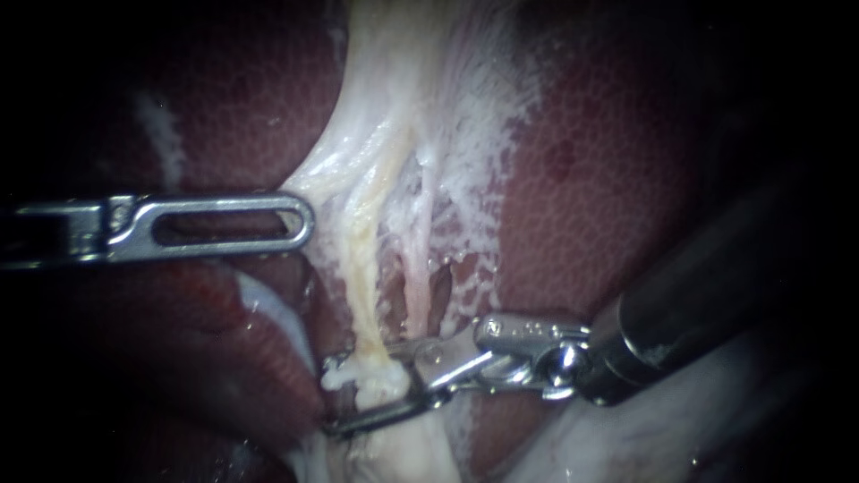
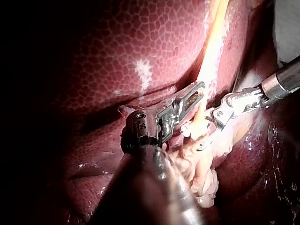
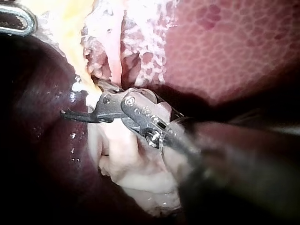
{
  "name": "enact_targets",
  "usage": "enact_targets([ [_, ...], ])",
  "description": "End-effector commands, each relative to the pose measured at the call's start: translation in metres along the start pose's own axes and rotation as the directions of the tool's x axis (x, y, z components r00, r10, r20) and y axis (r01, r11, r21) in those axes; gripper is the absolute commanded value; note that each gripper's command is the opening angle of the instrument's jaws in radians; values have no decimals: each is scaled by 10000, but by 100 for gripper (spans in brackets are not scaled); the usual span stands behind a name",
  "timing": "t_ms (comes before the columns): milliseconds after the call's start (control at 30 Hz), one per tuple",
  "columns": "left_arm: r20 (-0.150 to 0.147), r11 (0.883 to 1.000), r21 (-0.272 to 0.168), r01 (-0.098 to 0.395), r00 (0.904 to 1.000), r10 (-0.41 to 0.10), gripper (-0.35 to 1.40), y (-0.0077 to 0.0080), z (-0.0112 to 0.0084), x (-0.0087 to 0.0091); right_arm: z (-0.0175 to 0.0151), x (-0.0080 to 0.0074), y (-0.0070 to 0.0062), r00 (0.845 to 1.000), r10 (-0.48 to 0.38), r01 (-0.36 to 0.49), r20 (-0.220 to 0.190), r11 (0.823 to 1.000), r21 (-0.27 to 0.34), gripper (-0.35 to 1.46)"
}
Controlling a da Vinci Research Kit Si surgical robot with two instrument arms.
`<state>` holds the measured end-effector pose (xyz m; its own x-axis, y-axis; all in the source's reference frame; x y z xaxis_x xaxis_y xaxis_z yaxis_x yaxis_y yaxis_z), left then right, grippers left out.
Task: Going back first clip left tube
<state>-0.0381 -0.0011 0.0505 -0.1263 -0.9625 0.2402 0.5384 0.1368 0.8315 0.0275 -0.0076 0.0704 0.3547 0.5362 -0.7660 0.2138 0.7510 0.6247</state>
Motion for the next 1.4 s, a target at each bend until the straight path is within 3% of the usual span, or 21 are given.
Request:
enact_targets([
  [33,-1,10000,-2,0,10000,0,-35,0,0,0,0,0,1,9998,-187,187,0,9998,-2,56],
  [233,-1,10000,-2,1,10000,-1,-35,0,0,0,-2,2,1,9892,-1465,1465,-21,9892,83,57],
  [433,0,10000,-3,0,10000,0,-35,0,0,0,-3,4,2,9803,-1975,1976,-36,9802,122,57],
  [700,0,10000,-3,0,10000,0,-35,0,0,0,-11,4,1,9755,-2198,2198,-49,9754,143,58],
  [800,-3,10000,0,-1,10000,1,-35,0,0,0,-21,6,-1,9817,-1906,1906,-32,9816,-72,60],
  [1133,-7,10000,5,-2,10000,2,-35,2,0,0,-85,19,-7,9848,-1736,1731,-63,9839,-439,60],
  [1400,-7,10000,7,-9,10000,9,-35,6,0,0,-158,26,-23,9880,-1547,1537,-57,9848,-803,60],
])
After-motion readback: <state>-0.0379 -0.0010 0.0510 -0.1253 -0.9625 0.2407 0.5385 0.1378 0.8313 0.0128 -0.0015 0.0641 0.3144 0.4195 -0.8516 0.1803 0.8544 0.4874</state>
